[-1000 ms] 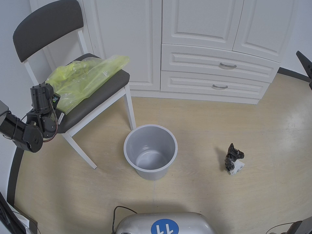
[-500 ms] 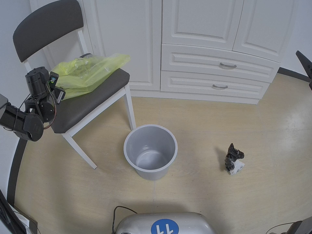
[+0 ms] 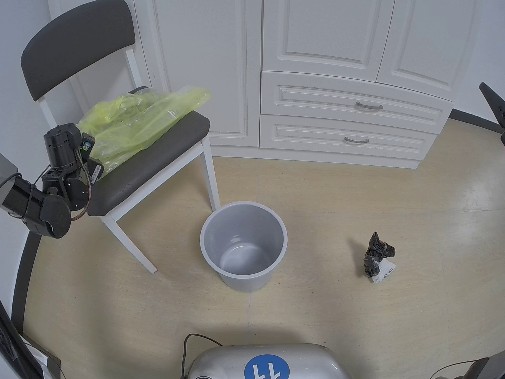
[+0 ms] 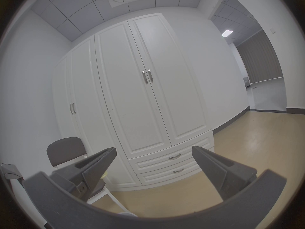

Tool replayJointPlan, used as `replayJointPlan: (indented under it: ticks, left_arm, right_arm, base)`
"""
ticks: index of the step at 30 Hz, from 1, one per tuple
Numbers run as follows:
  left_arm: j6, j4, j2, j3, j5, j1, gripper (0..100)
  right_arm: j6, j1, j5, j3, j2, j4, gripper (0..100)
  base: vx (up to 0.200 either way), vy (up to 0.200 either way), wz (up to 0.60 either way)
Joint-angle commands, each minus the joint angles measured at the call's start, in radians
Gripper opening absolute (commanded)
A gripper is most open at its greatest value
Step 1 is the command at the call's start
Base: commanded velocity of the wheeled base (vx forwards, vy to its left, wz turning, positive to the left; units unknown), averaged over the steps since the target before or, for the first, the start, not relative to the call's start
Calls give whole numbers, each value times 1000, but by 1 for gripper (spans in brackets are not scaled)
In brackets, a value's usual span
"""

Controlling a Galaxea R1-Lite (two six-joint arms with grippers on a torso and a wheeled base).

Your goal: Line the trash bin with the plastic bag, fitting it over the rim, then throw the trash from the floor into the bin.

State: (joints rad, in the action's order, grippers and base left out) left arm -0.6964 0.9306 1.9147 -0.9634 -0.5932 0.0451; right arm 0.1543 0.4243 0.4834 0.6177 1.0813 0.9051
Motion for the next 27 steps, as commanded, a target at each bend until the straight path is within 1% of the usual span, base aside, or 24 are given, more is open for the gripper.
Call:
replayJointPlan:
  ticks: [1, 23, 24, 27]
  left_arm:
    - [0, 0, 14, -3, 0, -16, 100]
    - [0, 2, 27, 0, 4, -11, 100]
    - [0, 2, 27, 0, 4, -11, 0]
    - [-2, 7, 43, -6, 3, -10, 0]
  right_arm:
    - [1, 1, 0, -1, 3, 0, 100]
    - [1, 1, -2, -6, 11, 1, 100]
    - [1, 1, -2, -6, 11, 1, 100]
    - [1, 1, -2, -6, 11, 0, 100]
  base:
    - [0, 0, 0]
    - [0, 0, 0]
    - [0, 0, 0]
    - [0, 0, 0]
